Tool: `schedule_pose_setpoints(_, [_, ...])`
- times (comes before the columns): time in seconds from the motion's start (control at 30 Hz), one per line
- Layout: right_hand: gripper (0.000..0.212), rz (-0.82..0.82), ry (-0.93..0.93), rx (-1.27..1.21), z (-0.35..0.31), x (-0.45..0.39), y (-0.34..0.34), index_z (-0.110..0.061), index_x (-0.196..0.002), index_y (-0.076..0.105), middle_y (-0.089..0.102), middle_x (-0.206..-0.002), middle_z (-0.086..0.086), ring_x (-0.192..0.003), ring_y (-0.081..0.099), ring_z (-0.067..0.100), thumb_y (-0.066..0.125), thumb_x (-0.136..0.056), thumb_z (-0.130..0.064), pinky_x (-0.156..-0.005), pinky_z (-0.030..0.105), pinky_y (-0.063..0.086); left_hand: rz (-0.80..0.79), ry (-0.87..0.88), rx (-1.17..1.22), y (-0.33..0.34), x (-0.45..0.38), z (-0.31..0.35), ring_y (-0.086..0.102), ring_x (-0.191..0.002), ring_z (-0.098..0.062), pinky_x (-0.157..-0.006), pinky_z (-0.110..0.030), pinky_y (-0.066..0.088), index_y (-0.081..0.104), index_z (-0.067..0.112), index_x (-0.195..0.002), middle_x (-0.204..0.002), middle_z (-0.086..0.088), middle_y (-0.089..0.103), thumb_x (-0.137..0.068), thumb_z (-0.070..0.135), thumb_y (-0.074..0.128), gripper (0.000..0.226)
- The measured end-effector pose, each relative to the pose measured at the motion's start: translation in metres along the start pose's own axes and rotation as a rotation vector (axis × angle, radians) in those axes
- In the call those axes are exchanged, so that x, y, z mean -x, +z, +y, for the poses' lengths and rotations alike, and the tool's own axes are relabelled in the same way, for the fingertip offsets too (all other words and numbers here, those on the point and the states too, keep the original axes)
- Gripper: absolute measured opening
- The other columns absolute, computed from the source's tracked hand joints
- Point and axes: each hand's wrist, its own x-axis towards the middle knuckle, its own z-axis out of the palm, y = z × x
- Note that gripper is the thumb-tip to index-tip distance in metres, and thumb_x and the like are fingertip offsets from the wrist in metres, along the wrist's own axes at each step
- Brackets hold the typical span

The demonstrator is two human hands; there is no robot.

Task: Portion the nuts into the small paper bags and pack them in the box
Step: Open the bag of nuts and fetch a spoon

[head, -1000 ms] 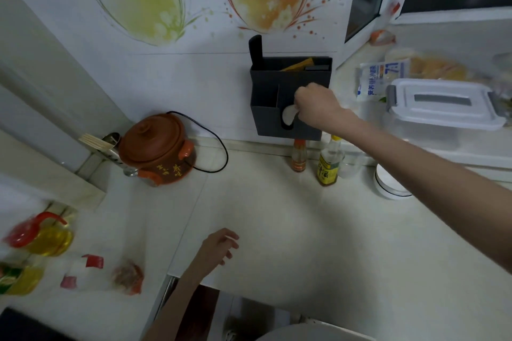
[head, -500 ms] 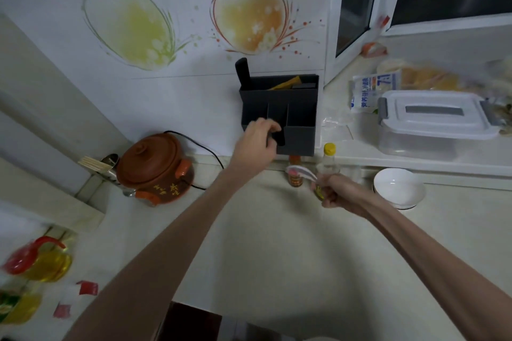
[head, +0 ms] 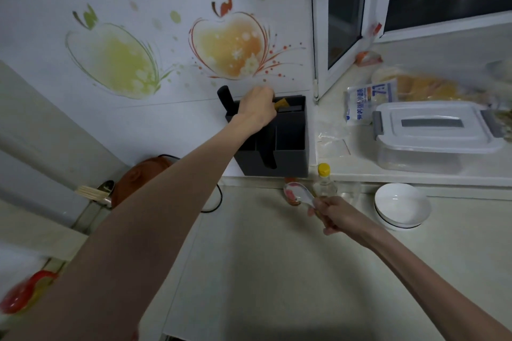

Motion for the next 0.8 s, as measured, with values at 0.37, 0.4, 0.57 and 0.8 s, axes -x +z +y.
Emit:
schedule_pose_setpoints(0.37, [0.029, -0.010, 0.008, -0.005, 0.011, -0.006, -0.012, -0.004, -0.100, 0.059, 0.040, -0.061, 0.000, -0.051, 0.042, 0.009, 0.040, -0.101, -0.025, -0.050, 0.024, 0.045, -0.108, 0.105, 0.231, 0.006, -0.022, 0.000, 0.061, -0.094, -0.021, -0.084, -0.033, 0.048, 0.072, 0.009, -0.110, -0.103, -0.009, 0.070, -0.098, 0.022, 0.055, 0.024])
schedule_pose_setpoints(0.4, [0.025, -0.014, 0.014, -0.004, 0.012, -0.006, -0.012, -0.008, -0.099, 0.058, 0.041, -0.062, -0.001, -0.053, 0.042, 0.010, 0.040, -0.101, -0.025, -0.049, 0.023, 0.045, -0.131, 0.118, 0.253, 0.003, -0.023, -0.001, 0.060, -0.095, -0.021, -0.084, -0.031, 0.046, 0.071, 0.009, -0.111, -0.105, -0.009, 0.070, -0.098, 0.021, 0.055, 0.024])
schedule_pose_setpoints(0.57, [0.030, -0.030, 0.046, -0.008, 0.020, -0.004, -0.012, -0.004, -0.097, 0.063, 0.038, -0.061, 0.003, -0.053, 0.040, 0.011, 0.040, -0.101, -0.024, -0.051, 0.024, 0.044, -0.225, 0.115, 0.195, -0.008, -0.027, -0.009, 0.061, -0.106, -0.022, -0.089, -0.026, 0.044, 0.069, 0.006, -0.115, -0.111, -0.011, 0.068, -0.095, 0.013, 0.060, 0.023])
schedule_pose_setpoints(0.8, [0.033, -0.051, 0.073, -0.039, 0.022, -0.005, -0.009, 0.002, -0.101, 0.060, 0.038, -0.060, 0.003, -0.050, 0.040, 0.011, 0.041, -0.101, -0.025, -0.049, 0.023, 0.043, -0.287, 0.129, 0.043, -0.007, -0.027, -0.015, 0.060, -0.109, -0.027, -0.091, -0.030, 0.046, 0.066, 0.004, -0.119, -0.116, -0.013, 0.066, -0.093, 0.006, 0.059, 0.027])
